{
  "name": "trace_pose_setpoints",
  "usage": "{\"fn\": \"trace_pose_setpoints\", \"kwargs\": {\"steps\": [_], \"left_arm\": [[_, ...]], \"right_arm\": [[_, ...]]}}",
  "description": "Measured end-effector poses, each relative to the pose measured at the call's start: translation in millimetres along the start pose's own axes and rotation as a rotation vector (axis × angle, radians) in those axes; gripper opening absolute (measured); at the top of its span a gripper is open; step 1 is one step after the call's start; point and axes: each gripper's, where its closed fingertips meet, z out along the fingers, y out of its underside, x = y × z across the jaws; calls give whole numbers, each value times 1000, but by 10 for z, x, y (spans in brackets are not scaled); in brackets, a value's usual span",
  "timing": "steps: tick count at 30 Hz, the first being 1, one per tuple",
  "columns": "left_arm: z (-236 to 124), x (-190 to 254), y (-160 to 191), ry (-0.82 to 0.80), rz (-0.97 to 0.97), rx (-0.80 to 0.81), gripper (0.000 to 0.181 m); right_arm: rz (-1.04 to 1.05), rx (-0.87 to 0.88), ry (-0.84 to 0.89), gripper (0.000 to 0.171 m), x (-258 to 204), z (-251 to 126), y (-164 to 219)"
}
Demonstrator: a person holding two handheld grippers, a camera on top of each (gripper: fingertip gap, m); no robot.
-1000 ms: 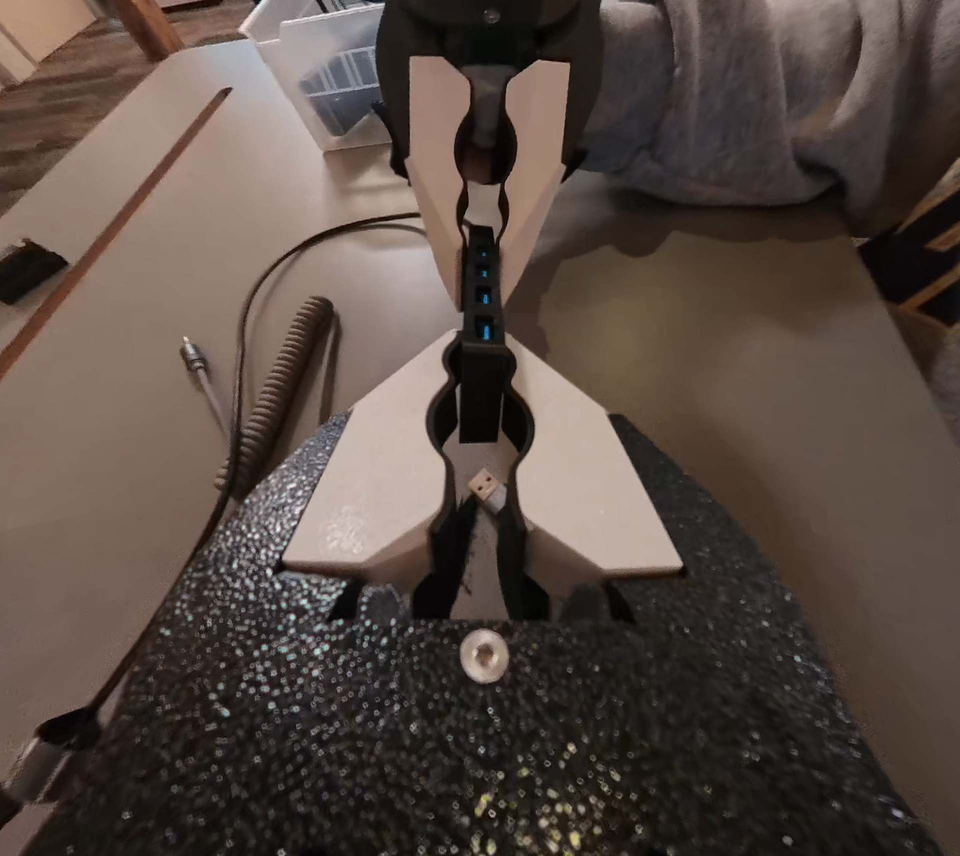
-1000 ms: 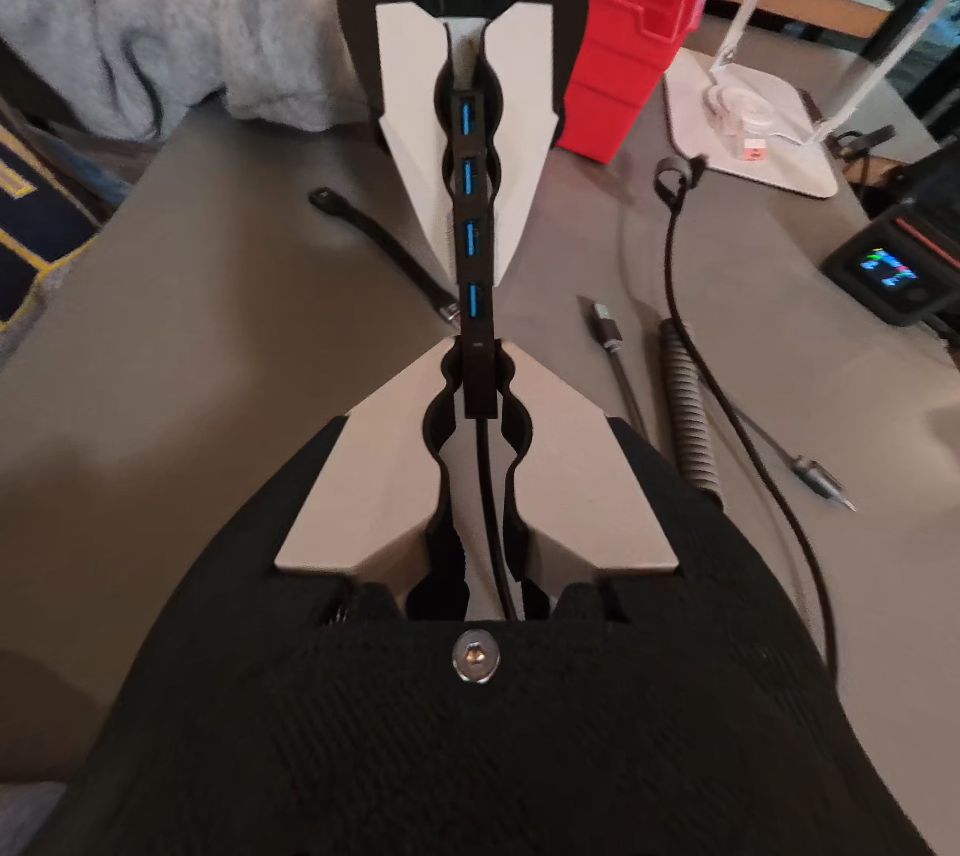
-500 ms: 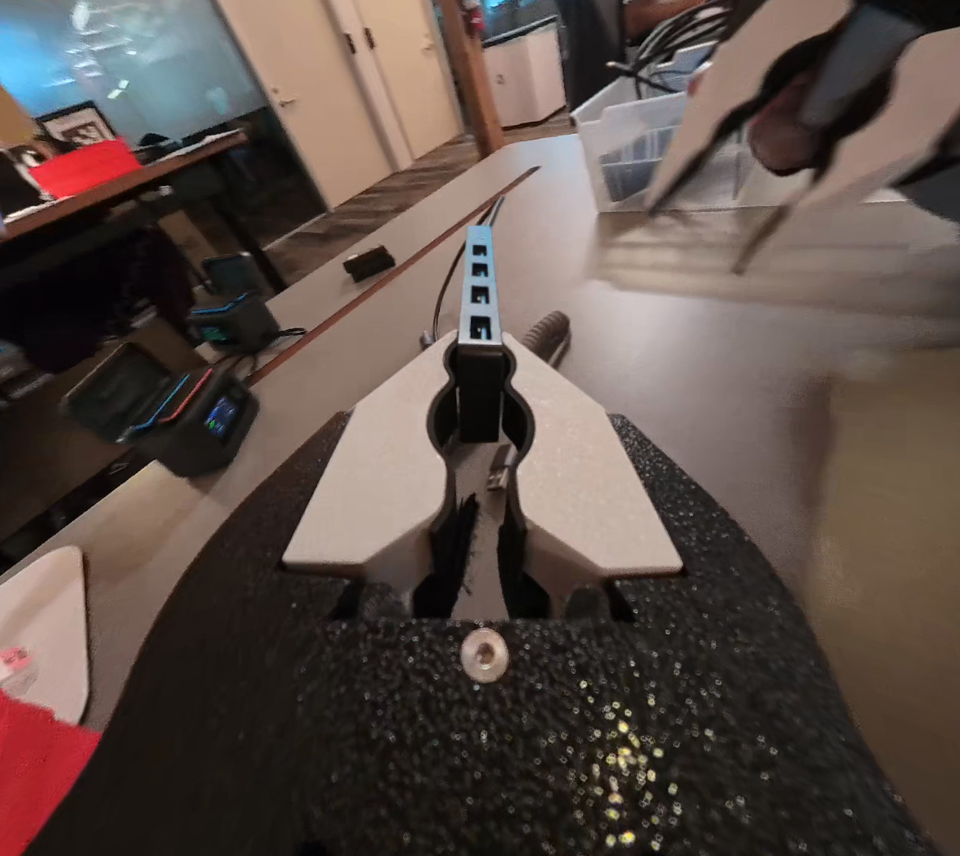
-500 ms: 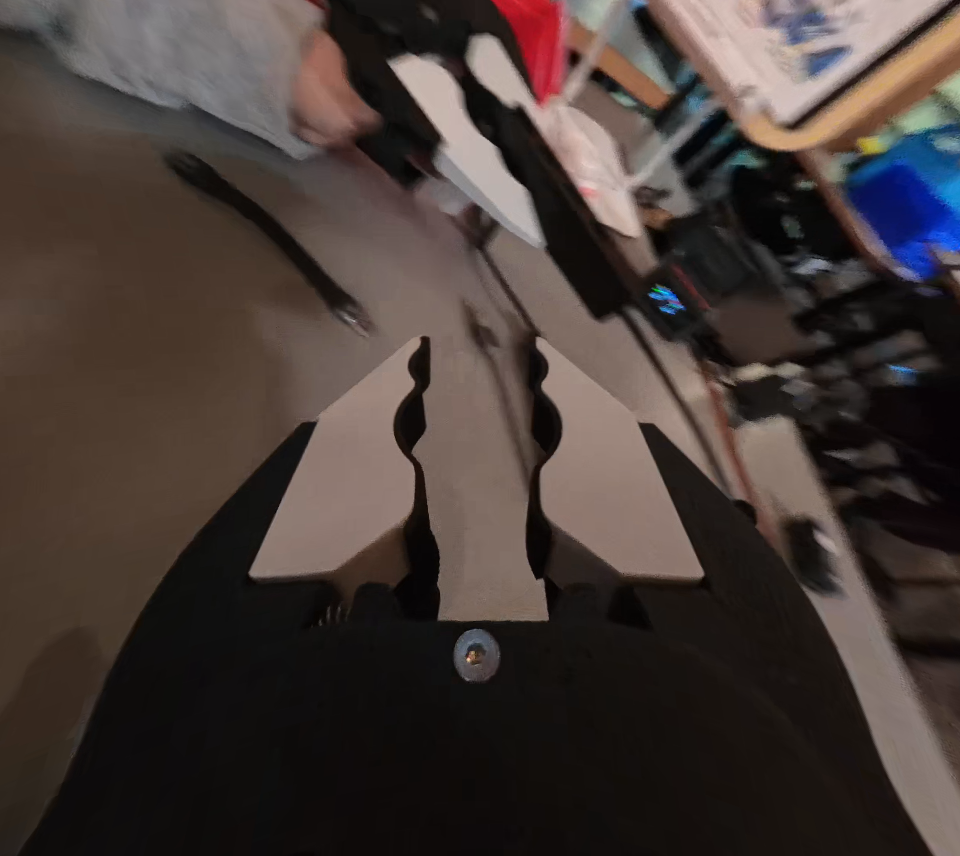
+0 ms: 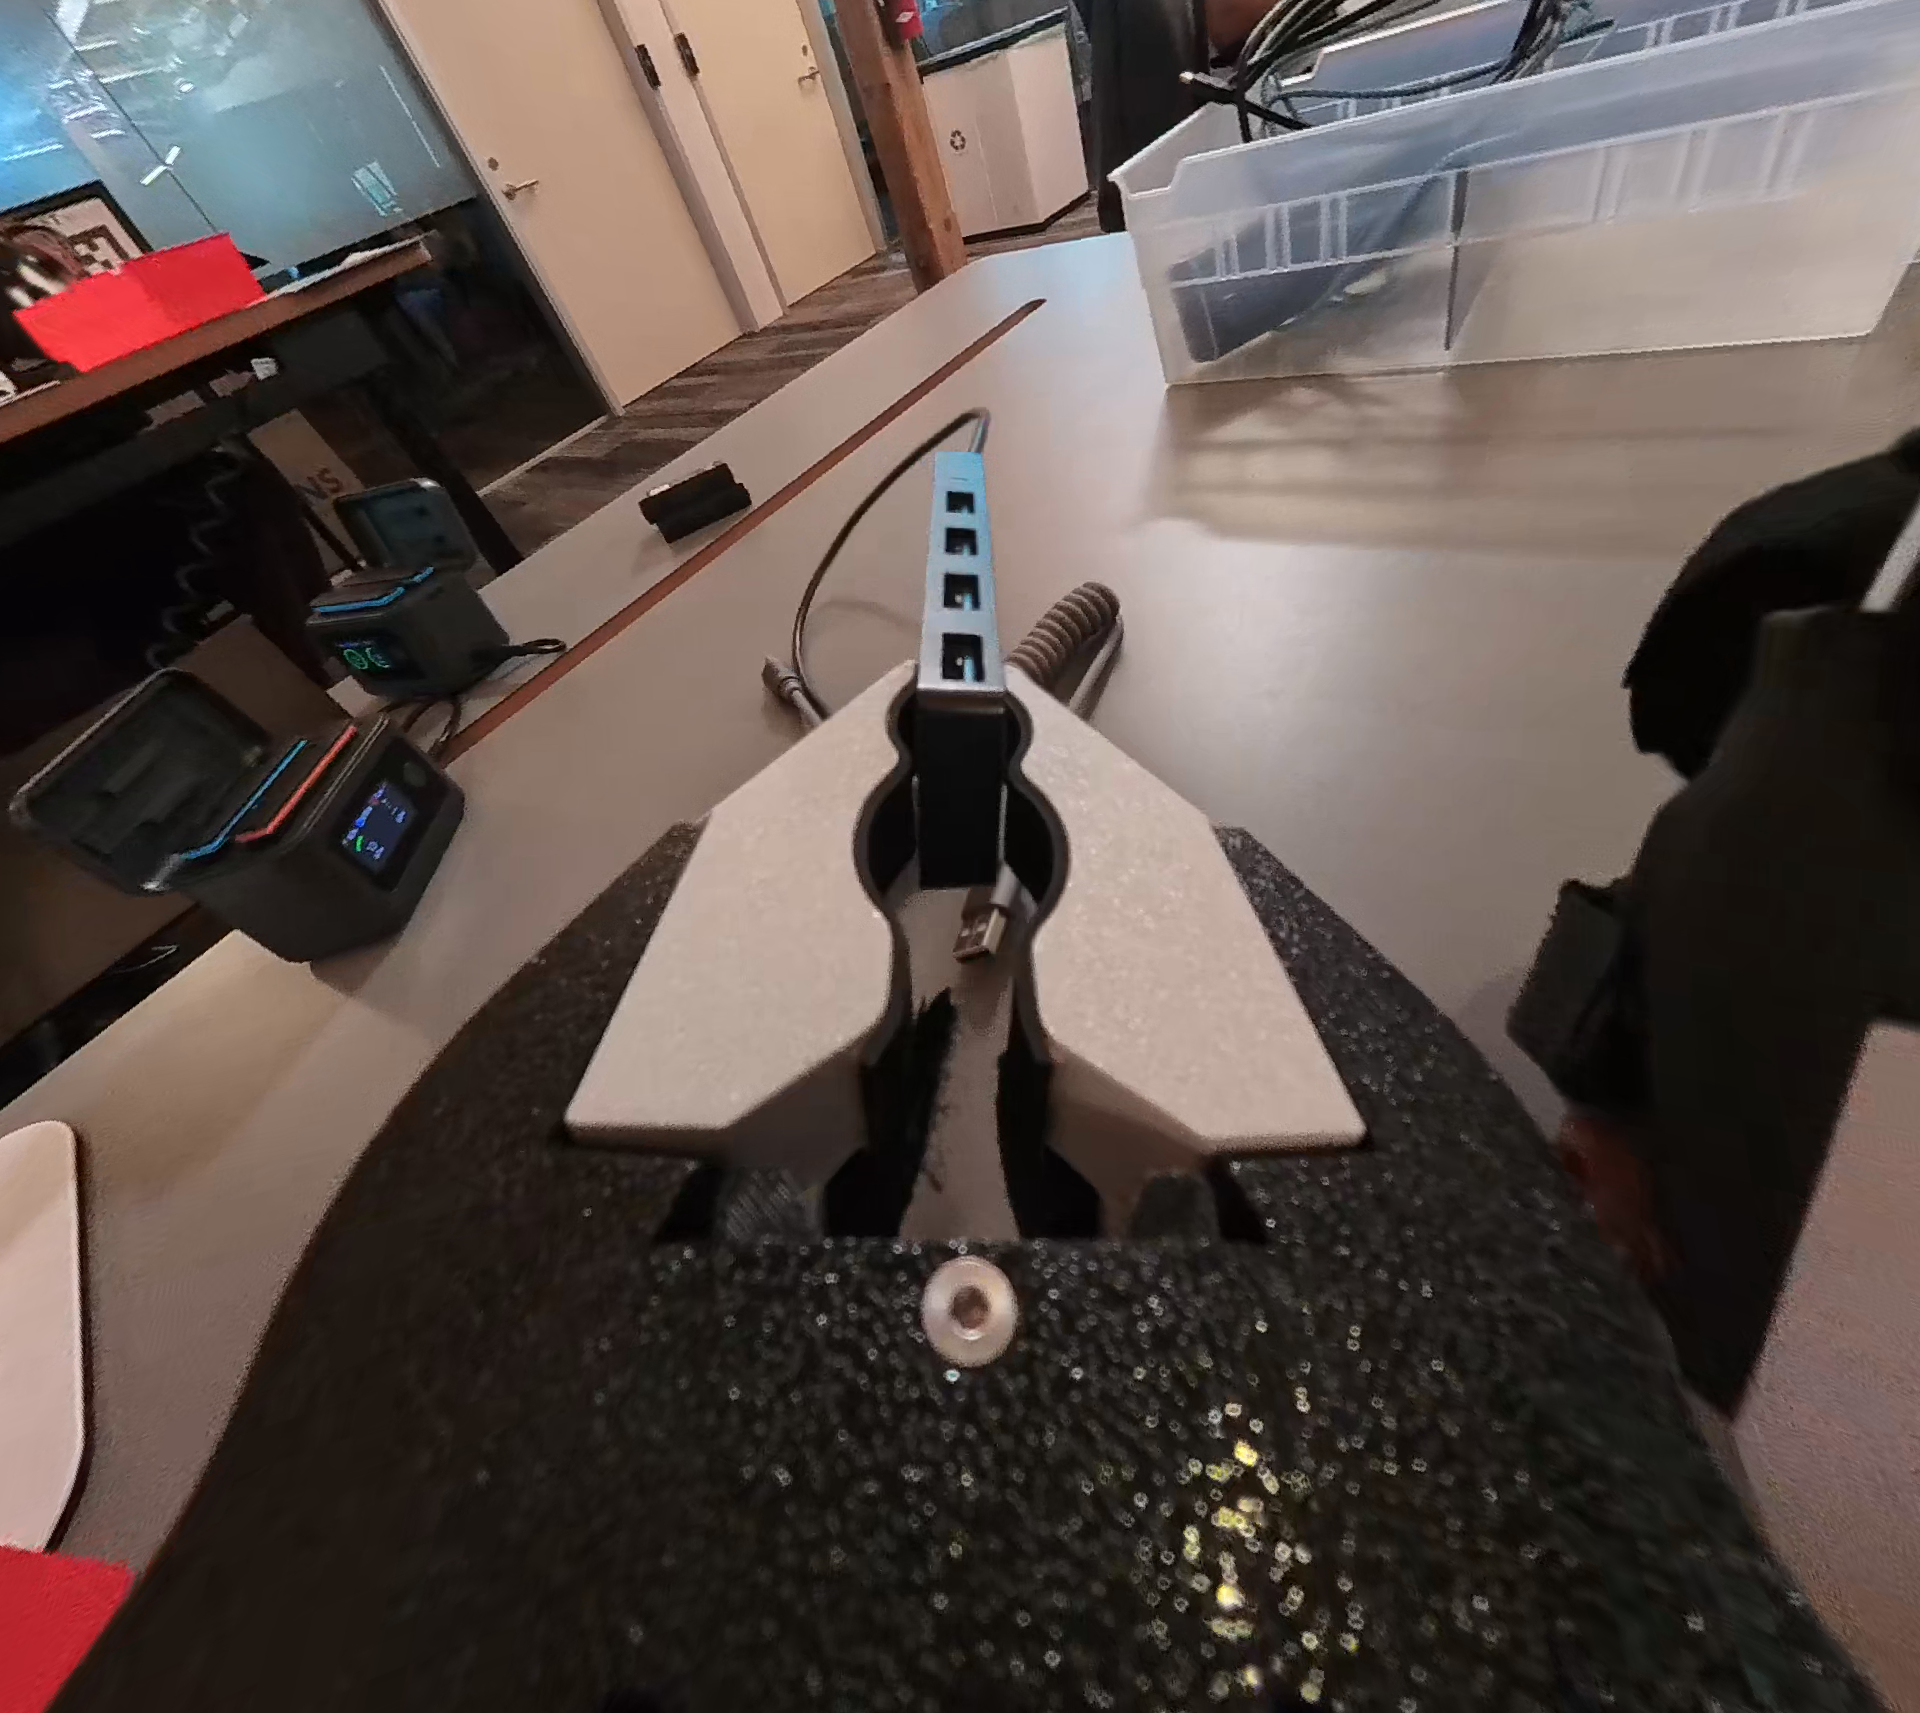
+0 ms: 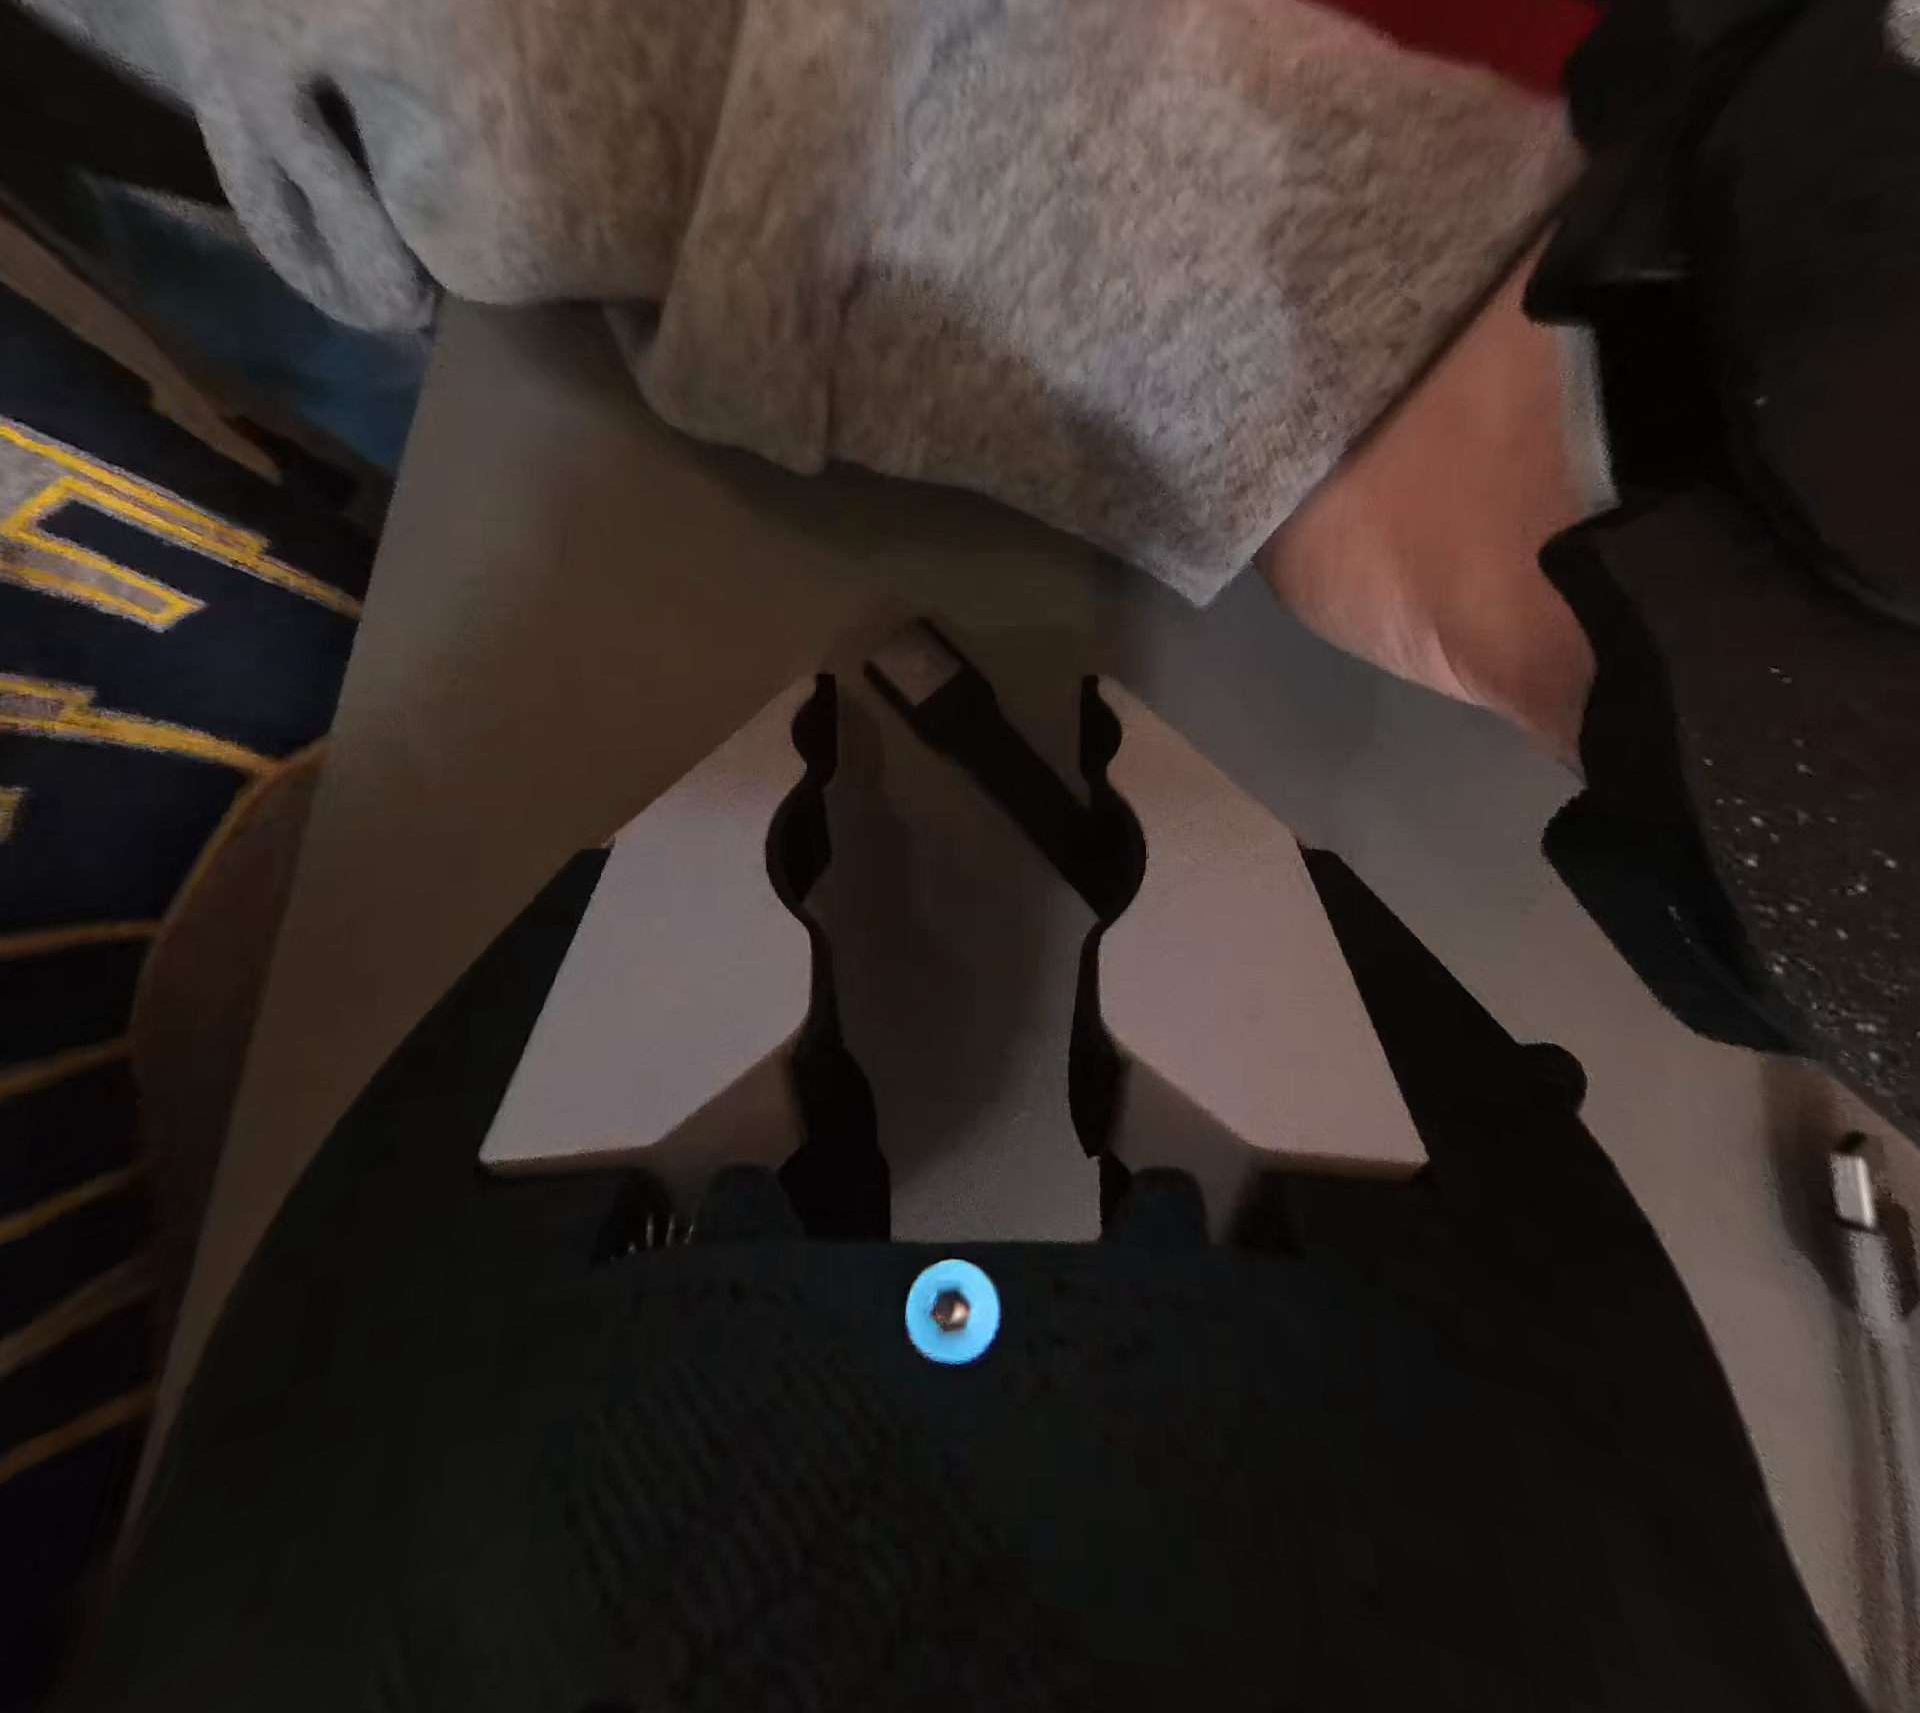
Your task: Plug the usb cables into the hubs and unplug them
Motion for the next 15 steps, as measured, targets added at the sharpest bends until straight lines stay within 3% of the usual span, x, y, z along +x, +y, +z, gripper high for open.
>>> {"fn": "trace_pose_setpoints", "kwargs": {"steps": [1, 5, 11, 15], "left_arm": [[3, 15, 1, 6, 3, -3, 8], [24, 72, 18, 27, 17, -20, 8], [25, 95, -2, 28, 19, -15, 8], [23, 80, -10, 19, 6, -10, 8]], "right_arm": [[16, -42, -8, 47, -7, 0, 45], [108, -142, -53, 46, -57, -127, 193], [253, -338, -35, 42, -107, -571, 752], [460, -299, 108, 40, 15, -904, 1017]]}}
